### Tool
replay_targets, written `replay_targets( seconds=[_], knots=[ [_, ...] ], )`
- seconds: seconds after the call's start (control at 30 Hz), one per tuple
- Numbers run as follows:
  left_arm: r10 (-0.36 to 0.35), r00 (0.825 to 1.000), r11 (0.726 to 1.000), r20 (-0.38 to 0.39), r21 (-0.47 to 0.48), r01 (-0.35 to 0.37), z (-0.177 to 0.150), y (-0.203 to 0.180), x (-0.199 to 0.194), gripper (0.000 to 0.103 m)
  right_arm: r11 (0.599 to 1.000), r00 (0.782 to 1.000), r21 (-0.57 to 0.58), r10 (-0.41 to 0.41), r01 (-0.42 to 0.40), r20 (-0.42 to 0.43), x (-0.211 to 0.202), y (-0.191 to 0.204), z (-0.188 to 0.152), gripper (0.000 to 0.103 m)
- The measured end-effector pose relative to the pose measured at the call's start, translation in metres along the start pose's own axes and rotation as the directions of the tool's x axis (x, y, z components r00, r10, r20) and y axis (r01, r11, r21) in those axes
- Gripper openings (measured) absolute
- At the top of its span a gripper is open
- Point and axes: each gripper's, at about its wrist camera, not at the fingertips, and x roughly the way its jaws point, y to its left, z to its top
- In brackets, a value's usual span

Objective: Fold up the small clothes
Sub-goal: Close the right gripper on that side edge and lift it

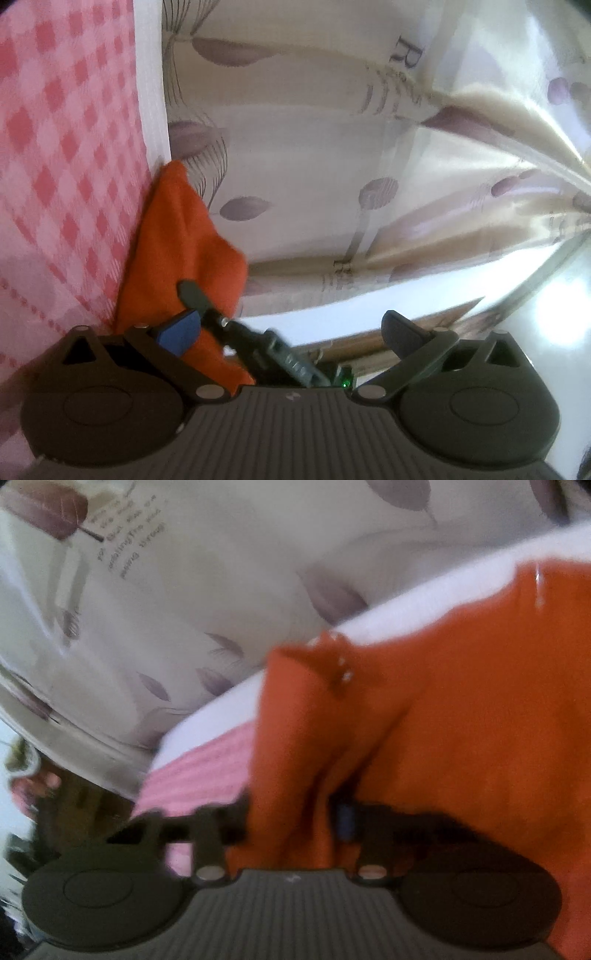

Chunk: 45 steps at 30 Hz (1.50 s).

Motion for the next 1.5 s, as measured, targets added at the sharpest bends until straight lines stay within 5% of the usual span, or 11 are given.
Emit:
replay_targets(
  seconds=[0.27, 0.43, 0.77, 0.8, 0.9, 0.97, 1.0, 1.03, 1.1, 1.3, 1.5],
  knots=[
    [0.063, 0.978, 0.994, 0.197, 0.071, -0.078, 0.007, -0.013, -0.031, 0.103, 1.000, 0.997, -0.004, 0.024, -0.024, 0.076, -0.022, 0.001, 0.000, 0.014],
    [0.175, 0.978, 0.956, 0.115, 0.218, -0.197, -0.003, -0.031, -0.010, 0.103, 0.999, 0.993, 0.008, 0.033, -0.034, 0.109, -0.040, -0.006, 0.005, 0.012],
    [0.180, 0.983, 0.955, 0.036, 0.235, -0.183, -0.018, -0.028, 0.003, 0.103, 0.993, 0.997, 0.104, 0.055, -0.060, 0.049, -0.035, -0.023, 0.003, 0.014],
    [0.184, 0.983, 0.952, 0.029, 0.243, -0.185, -0.019, -0.029, 0.005, 0.103, 0.990, 0.997, 0.124, 0.066, -0.070, 0.035, -0.032, -0.026, 0.002, 0.018],
    [0.191, 0.981, 0.948, 0.022, 0.256, -0.190, -0.019, -0.029, 0.007, 0.103, 0.985, 0.994, 0.135, 0.101, -0.104, 0.030, -0.027, -0.028, -0.002, 0.064],
    [0.184, 0.983, 0.951, 0.019, 0.248, -0.183, -0.018, -0.027, 0.005, 0.103, 0.991, 0.996, 0.105, 0.083, -0.085, 0.024, -0.024, -0.019, -0.002, 0.068],
    [0.176, 0.984, 0.955, 0.020, 0.238, -0.176, -0.018, -0.026, 0.003, 0.103, 0.995, 0.998, 0.082, 0.063, -0.065, 0.018, -0.021, -0.014, -0.001, 0.067],
    [0.168, 0.985, 0.959, 0.024, 0.228, -0.169, -0.018, -0.025, 0.002, 0.103, 0.997, 0.999, 0.060, 0.049, -0.050, 0.017, -0.019, -0.010, -0.001, 0.056],
    [0.146, 0.989, 0.970, 0.037, 0.193, -0.150, -0.015, -0.022, -0.002, 0.103, 1.000, 1.000, -0.015, 0.005, -0.005, 0.022, -0.014, 0.000, -0.002, 0.012],
    [0.107, 0.987, 0.984, 0.118, 0.126, -0.122, -0.022, -0.019, -0.018, 0.103, 0.998, 0.988, -0.027, 0.054, -0.051, 0.143, -0.039, 0.007, 0.000, 0.010],
    [0.132, 0.987, 0.976, 0.093, 0.162, -0.146, -0.043, -0.025, -0.015, 0.103, 0.999, 0.973, -0.030, 0.047, -0.042, 0.226, -0.101, -0.008, 0.019, 0.010]
  ],
)
